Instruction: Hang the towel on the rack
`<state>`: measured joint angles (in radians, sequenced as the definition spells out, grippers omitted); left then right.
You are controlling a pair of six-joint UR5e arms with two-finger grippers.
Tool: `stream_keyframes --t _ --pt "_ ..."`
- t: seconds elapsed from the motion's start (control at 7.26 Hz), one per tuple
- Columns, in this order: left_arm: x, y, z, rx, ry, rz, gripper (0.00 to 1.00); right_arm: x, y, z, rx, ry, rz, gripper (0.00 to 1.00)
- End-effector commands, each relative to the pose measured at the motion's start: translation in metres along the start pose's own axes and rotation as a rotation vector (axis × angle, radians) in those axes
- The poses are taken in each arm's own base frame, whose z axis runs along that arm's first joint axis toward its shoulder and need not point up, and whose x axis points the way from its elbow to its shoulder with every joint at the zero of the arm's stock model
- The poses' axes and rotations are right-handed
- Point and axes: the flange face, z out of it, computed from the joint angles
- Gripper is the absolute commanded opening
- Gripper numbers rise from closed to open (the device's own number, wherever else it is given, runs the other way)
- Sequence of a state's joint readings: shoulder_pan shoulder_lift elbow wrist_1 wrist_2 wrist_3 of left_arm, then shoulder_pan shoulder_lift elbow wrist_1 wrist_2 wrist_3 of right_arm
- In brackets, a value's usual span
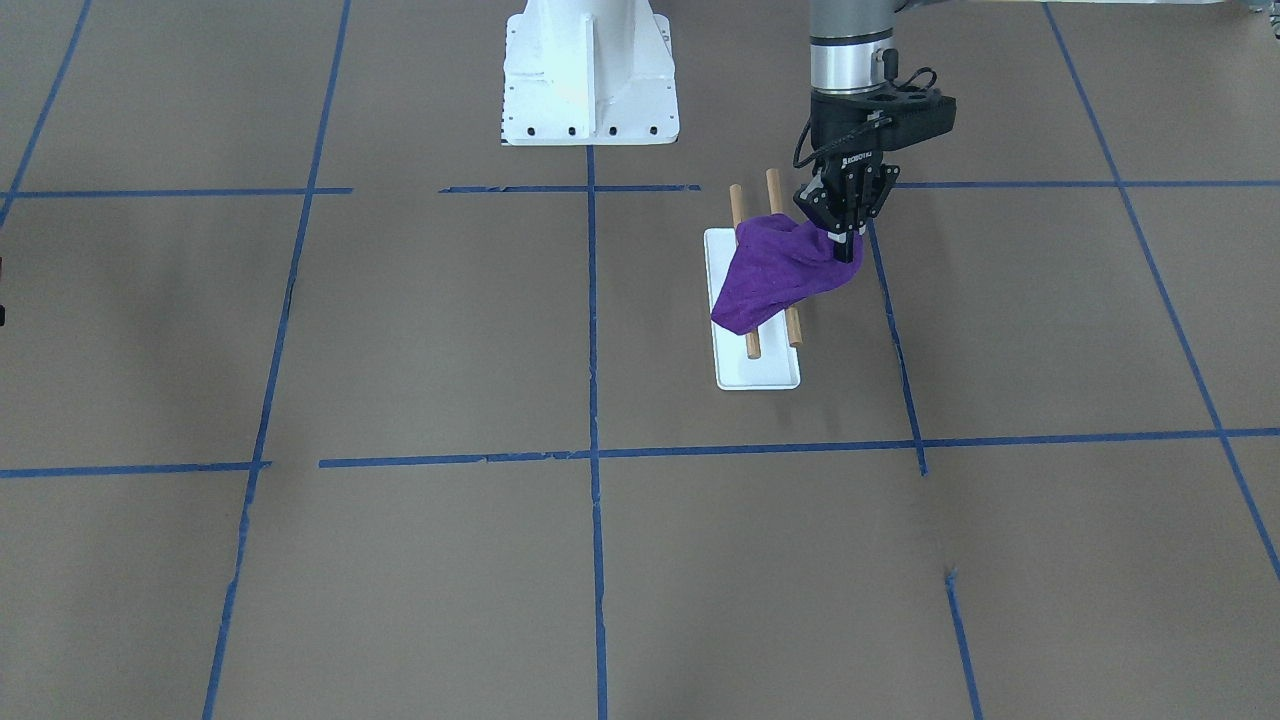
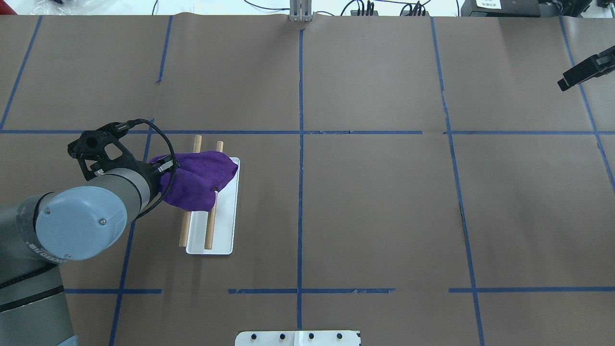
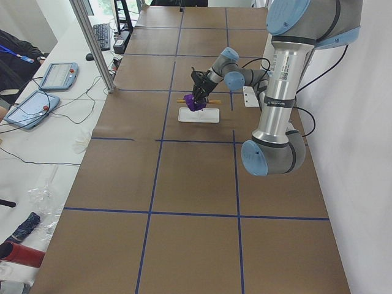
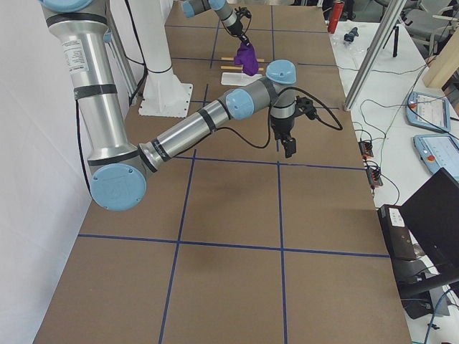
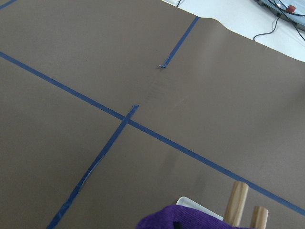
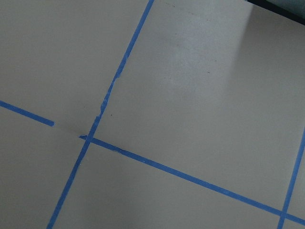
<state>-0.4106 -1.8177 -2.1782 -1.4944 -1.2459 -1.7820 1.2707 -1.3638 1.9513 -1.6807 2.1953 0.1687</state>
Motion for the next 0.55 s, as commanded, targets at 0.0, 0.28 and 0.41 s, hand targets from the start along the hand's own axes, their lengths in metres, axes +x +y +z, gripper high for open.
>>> stream_keyframes --t 0.0,0.28,0.41 --pt "0.001 0.001 0.001 -0.003 -0.001 0.019 0.99 0.001 0.001 0.000 -0.002 -0.002 0.002 1.00" --pt "0.017 -0.007 -0.020 -0.042 0.047 0.072 1.00 0.003 0.002 0.001 -0.007 -0.001 0.007 1.00" --pt "0.012 -0.012 -0.028 -0.069 0.054 0.130 1.00 0.011 0.012 0.010 -0.030 0.004 -0.020 1.00"
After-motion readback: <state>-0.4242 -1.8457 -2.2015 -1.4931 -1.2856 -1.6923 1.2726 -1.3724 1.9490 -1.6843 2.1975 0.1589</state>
